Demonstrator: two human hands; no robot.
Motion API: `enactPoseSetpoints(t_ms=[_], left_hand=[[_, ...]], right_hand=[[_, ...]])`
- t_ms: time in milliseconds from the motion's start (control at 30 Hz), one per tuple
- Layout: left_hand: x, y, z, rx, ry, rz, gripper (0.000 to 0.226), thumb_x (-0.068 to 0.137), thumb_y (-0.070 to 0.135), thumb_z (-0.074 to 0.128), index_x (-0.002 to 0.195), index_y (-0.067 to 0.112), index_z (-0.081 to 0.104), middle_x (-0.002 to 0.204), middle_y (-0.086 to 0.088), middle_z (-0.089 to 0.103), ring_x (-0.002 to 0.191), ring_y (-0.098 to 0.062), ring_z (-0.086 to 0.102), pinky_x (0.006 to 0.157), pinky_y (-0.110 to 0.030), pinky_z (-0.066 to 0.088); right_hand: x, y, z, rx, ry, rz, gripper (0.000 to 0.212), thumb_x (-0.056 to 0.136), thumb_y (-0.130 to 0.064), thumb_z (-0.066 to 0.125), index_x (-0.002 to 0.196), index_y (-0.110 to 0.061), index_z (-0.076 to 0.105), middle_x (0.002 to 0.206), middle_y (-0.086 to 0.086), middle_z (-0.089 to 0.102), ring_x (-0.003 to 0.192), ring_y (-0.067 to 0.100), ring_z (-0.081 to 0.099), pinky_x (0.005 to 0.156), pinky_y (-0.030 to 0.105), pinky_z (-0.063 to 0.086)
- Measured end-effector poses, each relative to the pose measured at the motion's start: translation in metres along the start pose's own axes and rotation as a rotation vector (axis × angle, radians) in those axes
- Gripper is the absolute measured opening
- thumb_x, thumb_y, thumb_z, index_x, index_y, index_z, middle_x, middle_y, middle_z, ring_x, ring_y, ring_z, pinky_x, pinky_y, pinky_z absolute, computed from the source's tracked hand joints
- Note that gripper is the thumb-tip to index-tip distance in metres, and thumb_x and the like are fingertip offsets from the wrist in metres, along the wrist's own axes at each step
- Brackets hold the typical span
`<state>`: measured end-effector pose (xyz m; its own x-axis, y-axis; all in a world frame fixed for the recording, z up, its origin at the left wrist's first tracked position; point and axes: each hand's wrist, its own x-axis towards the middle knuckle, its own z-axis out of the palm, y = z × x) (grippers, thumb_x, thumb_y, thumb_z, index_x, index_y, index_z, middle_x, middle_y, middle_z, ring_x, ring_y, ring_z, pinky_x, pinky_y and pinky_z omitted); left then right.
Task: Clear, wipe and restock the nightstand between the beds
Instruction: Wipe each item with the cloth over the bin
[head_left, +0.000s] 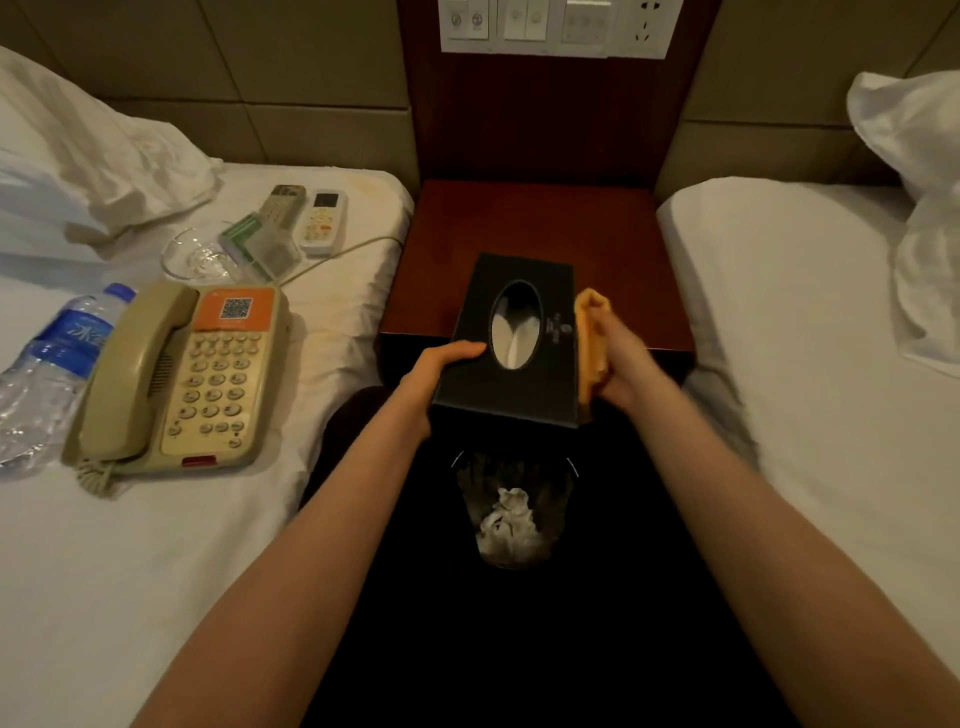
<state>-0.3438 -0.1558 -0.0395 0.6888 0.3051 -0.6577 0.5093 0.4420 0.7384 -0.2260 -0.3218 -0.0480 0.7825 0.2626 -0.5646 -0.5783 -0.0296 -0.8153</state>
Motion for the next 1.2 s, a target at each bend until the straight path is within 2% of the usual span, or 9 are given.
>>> enactPoseSetpoints(t_ms=[100, 400, 500, 633, 700, 867, 967, 1033, 1200], left_hand=[[0.019, -0.006, -0.002, -0.101, 0.09, -0.024, 0.09, 0.025, 0.036, 0.088, 0.109, 0.01, 0.068, 0.111, -0.014, 0.069, 0.089, -0.031, 0.069, 0.063, -0.033, 0.055], [-0.002, 0.001, 0.012, -0.26, 0.332, 0.099, 0.028, 0.062, 0.025, 0.081, 0.074, 0.013, 0.058, 0.08, -0.006, 0.064, 0.072, -0.02, 0.064, 0.075, -0.034, 0.058], [-0.002, -0.002, 0.014, -0.229, 0.274, 0.099, 0.031, 0.071, 0.033, 0.076, 0.088, 0.011, 0.063, 0.088, -0.006, 0.065, 0.078, -0.021, 0.065, 0.075, -0.034, 0.056], [0.008, 0.004, -0.002, 0.513, 0.482, 0.403, 0.057, 0.093, 0.046, 0.043, 0.143, 0.018, 0.036, 0.143, -0.011, 0.043, 0.128, -0.03, 0.044, 0.108, -0.042, 0.036], [0.002, 0.017, -0.01, 0.819, 0.61, 0.759, 0.047, 0.098, 0.031, 0.04, 0.142, 0.015, 0.036, 0.139, -0.016, 0.041, 0.125, -0.031, 0.043, 0.104, -0.04, 0.035], [-0.009, 0.054, -0.007, 1.597, 0.152, 1.136, 0.038, 0.098, 0.035, 0.038, 0.116, 0.012, 0.063, 0.121, -0.011, 0.053, 0.117, -0.024, 0.048, 0.113, -0.043, 0.018], [-0.016, 0.066, 0.007, 1.817, 0.026, 1.096, 0.04, 0.099, 0.037, 0.034, 0.081, 0.016, 0.062, 0.085, -0.006, 0.059, 0.082, -0.019, 0.051, 0.08, -0.032, 0.04], [-0.015, 0.066, 0.013, 1.89, 0.053, 1.076, 0.048, 0.099, 0.037, 0.033, 0.055, 0.017, 0.043, 0.057, -0.001, 0.044, 0.056, -0.018, 0.041, 0.053, -0.027, 0.03], [-0.006, 0.053, 0.021, 1.706, 0.152, 0.953, 0.053, 0.095, 0.033, 0.04, 0.047, 0.015, 0.029, 0.045, 0.0, 0.027, 0.041, -0.017, 0.024, 0.045, -0.024, 0.02]], right_hand=[[-0.011, 0.015, 0.034, -0.168, -0.033, -0.109, 0.046, 0.098, -0.039, 0.038, 0.14, -0.02, 0.035, 0.118, 0.0, 0.053, 0.106, 0.016, 0.053, 0.095, 0.031, 0.041], [-0.032, 0.053, 0.029, 0.38, -0.311, 0.075, 0.019, 0.087, -0.021, 0.06, 0.102, -0.033, 0.057, 0.105, 0.009, 0.064, 0.095, 0.029, 0.064, 0.091, 0.046, 0.05], [-0.029, 0.052, 0.031, 0.37, -0.196, -0.033, 0.027, 0.085, -0.017, 0.06, 0.105, -0.034, 0.056, 0.111, 0.008, 0.062, 0.075, 0.022, 0.067, 0.064, 0.033, 0.055], [-0.02, 0.053, 0.016, 0.335, -0.134, -0.073, 0.033, 0.084, -0.019, 0.058, 0.114, -0.033, 0.057, 0.113, 0.01, 0.062, 0.062, 0.021, 0.063, 0.052, 0.027, 0.048], [-0.016, 0.05, 0.003, 0.34, -0.169, -0.083, 0.039, 0.088, -0.019, 0.052, 0.126, -0.024, 0.051, 0.105, 0.01, 0.062, 0.064, 0.02, 0.065, 0.054, 0.026, 0.052], [-0.013, 0.037, -0.018, 0.317, -0.278, -0.041, 0.035, 0.08, -0.022, 0.056, 0.115, -0.017, 0.055, 0.087, 0.009, 0.067, 0.067, 0.02, 0.07, 0.06, 0.028, 0.057], [-0.011, 0.028, -0.023, 0.282, -0.375, -0.076, 0.045, 0.066, -0.019, 0.066, 0.11, -0.02, 0.057, 0.085, 0.006, 0.071, 0.072, 0.021, 0.07, 0.064, 0.029, 0.057], [-0.008, 0.02, -0.023, 0.264, -0.433, -0.14, 0.027, 0.076, -0.017, 0.055, 0.102, -0.021, 0.056, 0.085, 0.003, 0.069, 0.073, 0.02, 0.067, 0.066, 0.029, 0.054], [0.004, 0.015, -0.008, 0.208, -0.08, -0.191, 0.018, 0.088, -0.036, 0.06, 0.085, -0.02, 0.054, 0.085, 0.002, 0.057, 0.073, 0.017, 0.059, 0.067, 0.032, 0.05]])
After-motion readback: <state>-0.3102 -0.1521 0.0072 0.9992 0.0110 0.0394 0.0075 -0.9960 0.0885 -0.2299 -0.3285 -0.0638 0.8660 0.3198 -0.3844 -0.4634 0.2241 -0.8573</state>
